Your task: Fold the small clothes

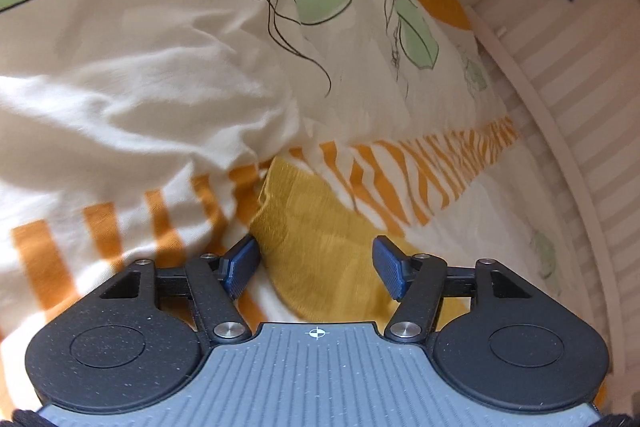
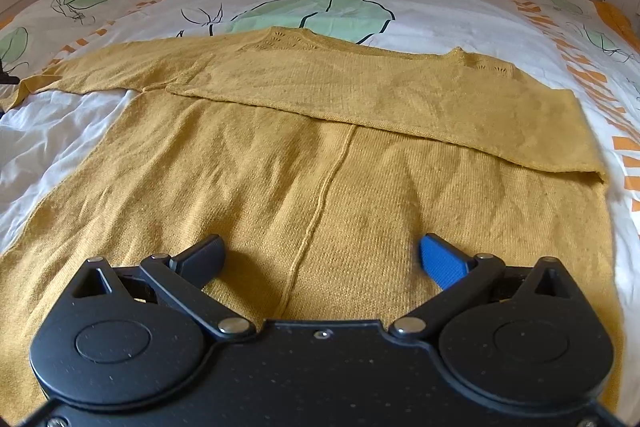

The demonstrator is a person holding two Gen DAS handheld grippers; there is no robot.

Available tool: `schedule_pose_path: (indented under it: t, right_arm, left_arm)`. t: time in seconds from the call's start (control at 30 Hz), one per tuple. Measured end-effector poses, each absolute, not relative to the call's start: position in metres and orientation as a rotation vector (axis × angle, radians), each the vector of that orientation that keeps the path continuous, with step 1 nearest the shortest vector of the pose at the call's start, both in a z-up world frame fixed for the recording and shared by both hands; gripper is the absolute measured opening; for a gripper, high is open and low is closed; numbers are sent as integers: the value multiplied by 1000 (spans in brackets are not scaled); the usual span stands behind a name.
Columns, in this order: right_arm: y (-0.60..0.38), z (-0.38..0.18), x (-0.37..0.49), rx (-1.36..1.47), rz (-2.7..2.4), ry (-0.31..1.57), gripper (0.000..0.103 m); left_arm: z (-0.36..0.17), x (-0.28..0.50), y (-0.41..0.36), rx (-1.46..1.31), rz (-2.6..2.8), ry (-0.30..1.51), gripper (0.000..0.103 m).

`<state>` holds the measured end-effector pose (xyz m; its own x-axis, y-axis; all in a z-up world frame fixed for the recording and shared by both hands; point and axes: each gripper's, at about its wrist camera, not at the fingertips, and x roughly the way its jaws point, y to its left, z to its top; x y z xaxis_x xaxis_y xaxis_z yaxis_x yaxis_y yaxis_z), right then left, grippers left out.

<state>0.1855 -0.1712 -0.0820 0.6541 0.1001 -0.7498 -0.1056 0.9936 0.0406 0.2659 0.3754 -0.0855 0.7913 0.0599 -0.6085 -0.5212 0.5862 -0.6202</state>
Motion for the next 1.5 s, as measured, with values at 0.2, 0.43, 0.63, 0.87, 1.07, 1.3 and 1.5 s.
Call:
schedule_pose_path:
  t: [0.2,0.43,0.63,0.87,1.07,1.3,1.5]
  right_arm:
    - [-172,-83,186,-1,119,850,103]
    - [-174,-82,186,9,132,850,103]
    - [-181,-74,181,48,156,835,102]
    - [-201,-62,165,91,166,800,102]
    - [-228,-53,147,144,147,767,102]
    - [-256,-47,128,156,123,746,102]
    - [-272,-48,117,186,101,744,102]
  left_arm:
    - [-87,271,380,-859,391,590,6]
    - [-40,270,360,-790,269,528,6]
    - [44,279,309,-677,96,447,6]
    - [120,295,201,-560,-132,386,6]
    - [131,305,87,-530,-305,396,6]
    - [78,316,-37,-504,-438,514,6]
    - [9,322,-112,-440,-477,653,6]
